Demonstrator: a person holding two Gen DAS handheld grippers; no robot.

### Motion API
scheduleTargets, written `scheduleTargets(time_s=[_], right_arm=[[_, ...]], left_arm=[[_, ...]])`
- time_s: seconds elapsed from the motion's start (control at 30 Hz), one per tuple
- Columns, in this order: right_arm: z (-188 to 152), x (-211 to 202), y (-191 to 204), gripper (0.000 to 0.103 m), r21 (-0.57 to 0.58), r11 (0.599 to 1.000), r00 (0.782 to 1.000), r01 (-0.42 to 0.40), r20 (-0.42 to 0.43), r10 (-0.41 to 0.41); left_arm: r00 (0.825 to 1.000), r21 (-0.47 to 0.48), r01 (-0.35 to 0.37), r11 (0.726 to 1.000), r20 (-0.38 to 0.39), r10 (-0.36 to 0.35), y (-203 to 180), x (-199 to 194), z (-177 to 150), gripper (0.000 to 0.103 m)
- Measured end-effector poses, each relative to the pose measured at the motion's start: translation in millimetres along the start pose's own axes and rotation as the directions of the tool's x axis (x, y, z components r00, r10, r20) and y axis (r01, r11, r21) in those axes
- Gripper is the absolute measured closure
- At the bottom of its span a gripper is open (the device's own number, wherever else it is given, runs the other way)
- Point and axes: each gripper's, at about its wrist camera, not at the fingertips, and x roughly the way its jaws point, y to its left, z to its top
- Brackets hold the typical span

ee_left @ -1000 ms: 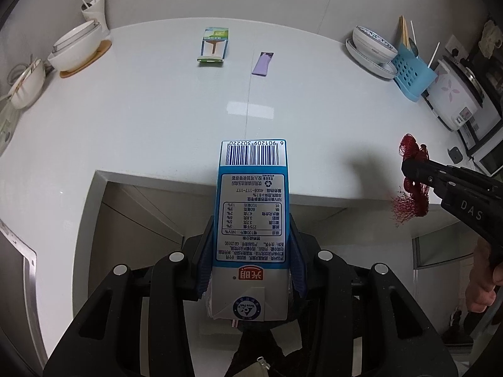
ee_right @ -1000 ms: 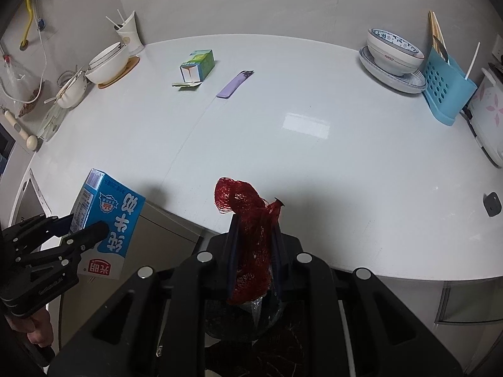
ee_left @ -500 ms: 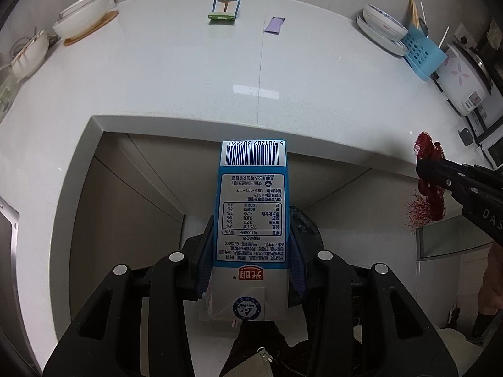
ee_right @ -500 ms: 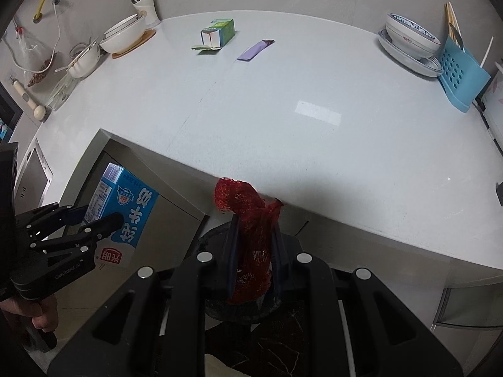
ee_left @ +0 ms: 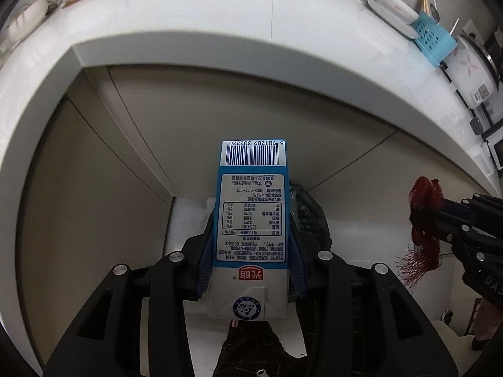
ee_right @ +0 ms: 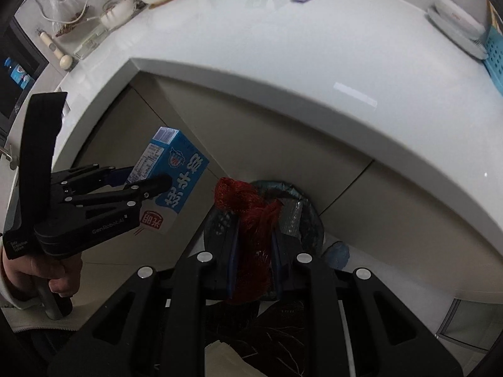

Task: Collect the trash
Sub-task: 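Open the right tool dropping the net while the left tool drops the carton into the bin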

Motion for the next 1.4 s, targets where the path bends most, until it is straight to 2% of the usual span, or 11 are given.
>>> scheduleTargets(time_s=[0.17, 0.3, 0.47, 0.67, 0.97, 1.0, 1.13, 1.23, 1.4], right_arm=[[-13, 41, -4, 0.086, 0.007, 1.000, 0.999, -0.003, -0.053, 0.004], [-21, 68, -3, 0.086, 0.002, 1.000, 0.998, -0.019, -0.064, 0.019], [-25, 101, -4, 0.086, 0.016, 1.000, 0.996, -0.010, -0.088, 0.011], [-22, 129, -14, 0.077, 0.033, 0.999, 0.992, -0.001, -0.126, 0.005], [-29, 135, -23, 0.052, 0.060, 0.998, 0.992, 0.015, -0.126, -0.008], [-29, 132, -24, 0.041, 0.066, 0.998, 0.993, 0.019, -0.122, -0.011], [-31, 115, -40, 0.021, 0.109, 0.993, 0.996, 0.043, -0.082, -0.034], [-35, 103, -53, 0.013, 0.150, 0.986, 0.996, 0.071, -0.058, -0.062], [-39, 88, -74, 0.009, 0.209, 0.972, 0.994, 0.107, -0.041, -0.101]], left_arm=[[0.999, 0.012, -0.012, 1.000, -0.031, 0.012, 2, 22, -16, 0.063], [0.999, 0.048, -0.031, 0.998, -0.033, 0.033, -2, 40, -25, 0.063], [0.997, 0.030, -0.025, 0.999, -0.066, 0.027, 3, 56, -34, 0.063], [0.996, 0.036, -0.037, 0.999, -0.083, 0.040, 7, 60, -38, 0.063], [0.994, 0.039, -0.035, 0.999, -0.100, 0.038, -1, 72, -26, 0.063], [0.994, 0.037, -0.031, 0.999, -0.102, 0.035, 0, 74, -25, 0.063], [0.994, 0.052, -0.018, 0.998, -0.111, 0.023, -5, 85, -21, 0.063], [0.993, 0.067, -0.005, 0.998, -0.119, 0.013, -12, 92, -17, 0.063], [0.992, 0.117, 0.020, 0.993, -0.130, -0.005, -26, 105, -9, 0.063]])
